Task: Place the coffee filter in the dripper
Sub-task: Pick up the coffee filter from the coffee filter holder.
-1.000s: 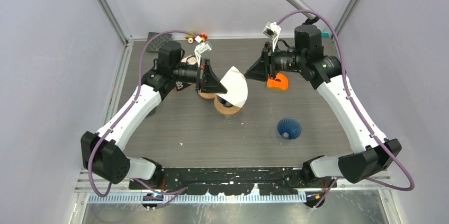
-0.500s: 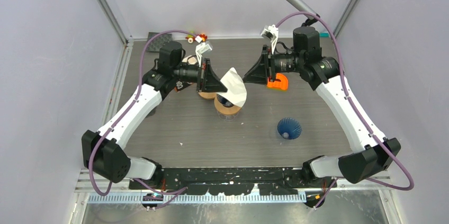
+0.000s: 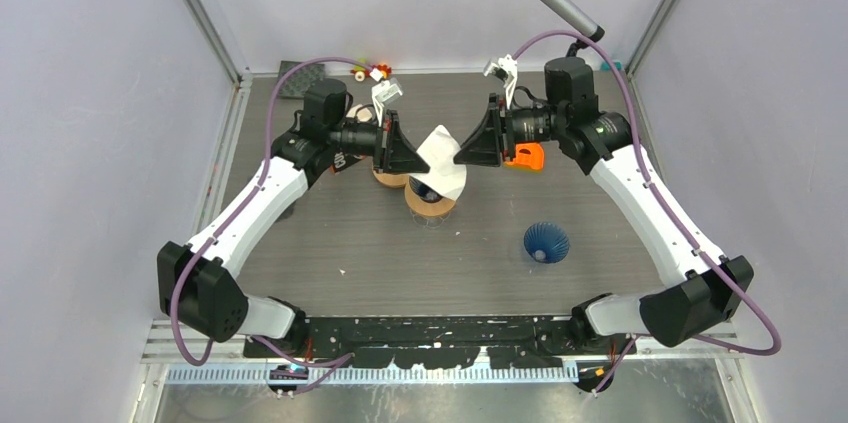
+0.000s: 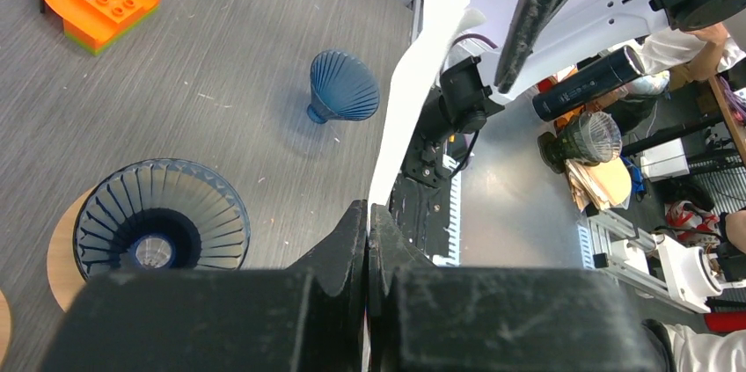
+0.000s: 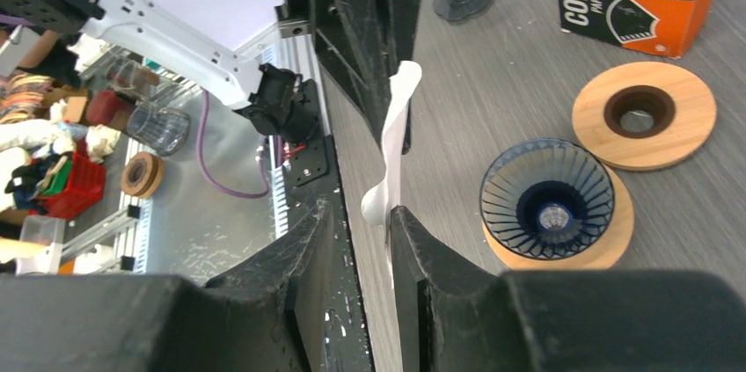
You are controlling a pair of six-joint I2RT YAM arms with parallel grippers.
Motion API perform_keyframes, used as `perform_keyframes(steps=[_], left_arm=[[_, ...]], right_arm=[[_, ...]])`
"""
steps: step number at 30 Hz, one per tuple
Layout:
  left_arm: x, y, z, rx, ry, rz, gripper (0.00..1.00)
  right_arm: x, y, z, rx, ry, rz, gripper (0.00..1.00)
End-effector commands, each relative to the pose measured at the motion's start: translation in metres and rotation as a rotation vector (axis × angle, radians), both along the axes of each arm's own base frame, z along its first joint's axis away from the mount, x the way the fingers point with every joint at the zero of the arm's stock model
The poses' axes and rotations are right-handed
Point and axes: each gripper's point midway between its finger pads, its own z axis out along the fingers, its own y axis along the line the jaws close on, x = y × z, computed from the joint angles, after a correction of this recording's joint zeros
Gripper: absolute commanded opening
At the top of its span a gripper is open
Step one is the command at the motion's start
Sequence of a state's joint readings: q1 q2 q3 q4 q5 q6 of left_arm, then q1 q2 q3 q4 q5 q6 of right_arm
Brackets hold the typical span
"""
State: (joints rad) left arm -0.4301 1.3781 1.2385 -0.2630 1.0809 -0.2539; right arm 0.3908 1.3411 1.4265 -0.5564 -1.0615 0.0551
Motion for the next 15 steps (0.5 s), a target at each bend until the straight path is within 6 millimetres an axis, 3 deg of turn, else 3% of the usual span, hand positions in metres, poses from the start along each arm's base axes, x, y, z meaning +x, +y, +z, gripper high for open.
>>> perform_keyframes(steps=[1,6,15], left_arm=[[0.0,-0.001,0.013,-0.017,-0.049,-0.008,0.0],[-0.005,-0.001,0.012,-0.023,-0.046,-0.034,0.0],[-0.014,0.0,0.013,-0.036,-0.061,-0.068,0.0]], right_arm=[[0.01,-0.003,0.016,0.001,-0.083,-0.08,0.34],[0.025,-0.006,0.017,-0.023,-0.09,-0.163,0.29],[0.031,-0.013,0.027,-0.011,-0.104,-0.196,0.27]])
